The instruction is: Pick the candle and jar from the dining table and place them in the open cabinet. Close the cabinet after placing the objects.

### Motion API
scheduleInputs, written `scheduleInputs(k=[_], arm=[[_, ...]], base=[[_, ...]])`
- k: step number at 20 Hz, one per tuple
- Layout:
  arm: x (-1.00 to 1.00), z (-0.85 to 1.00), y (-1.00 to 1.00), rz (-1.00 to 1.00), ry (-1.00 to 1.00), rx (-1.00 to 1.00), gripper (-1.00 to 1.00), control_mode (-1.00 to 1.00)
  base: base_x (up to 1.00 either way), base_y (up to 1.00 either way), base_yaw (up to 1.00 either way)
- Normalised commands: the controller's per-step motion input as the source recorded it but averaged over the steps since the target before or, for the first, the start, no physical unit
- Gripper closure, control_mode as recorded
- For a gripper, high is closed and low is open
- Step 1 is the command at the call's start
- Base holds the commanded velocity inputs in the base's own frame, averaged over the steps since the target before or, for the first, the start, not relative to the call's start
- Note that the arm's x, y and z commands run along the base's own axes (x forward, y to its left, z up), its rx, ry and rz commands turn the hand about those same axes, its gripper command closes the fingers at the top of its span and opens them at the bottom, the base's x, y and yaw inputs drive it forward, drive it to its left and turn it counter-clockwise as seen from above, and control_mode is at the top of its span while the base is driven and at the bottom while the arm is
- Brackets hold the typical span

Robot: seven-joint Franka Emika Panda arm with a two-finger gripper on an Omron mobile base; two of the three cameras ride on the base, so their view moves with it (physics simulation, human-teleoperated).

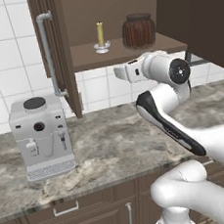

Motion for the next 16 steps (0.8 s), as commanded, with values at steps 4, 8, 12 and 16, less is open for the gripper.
scheduleInputs(k=[4, 8, 12, 16], arm=[[-0.47, 0.0, -0.19, -0.03, 0.03, 0.03, -1.0, -1.0], [-0.5, 0.0, -0.26, 0.0, 0.1, 0.05, -1.0, -1.0], [-0.47, 0.0, -0.25, 0.0, 0.14, 0.06, -1.0, -1.0], [-0.67, 0.0, -0.16, 0.0, 0.08, 0.02, -1.0, -1.0]], base=[[0.0, 0.0, 0.0], [0.0, 0.0, 0.0], [0.0, 0.0, 0.0], [0.0, 0.0, 0.0]])
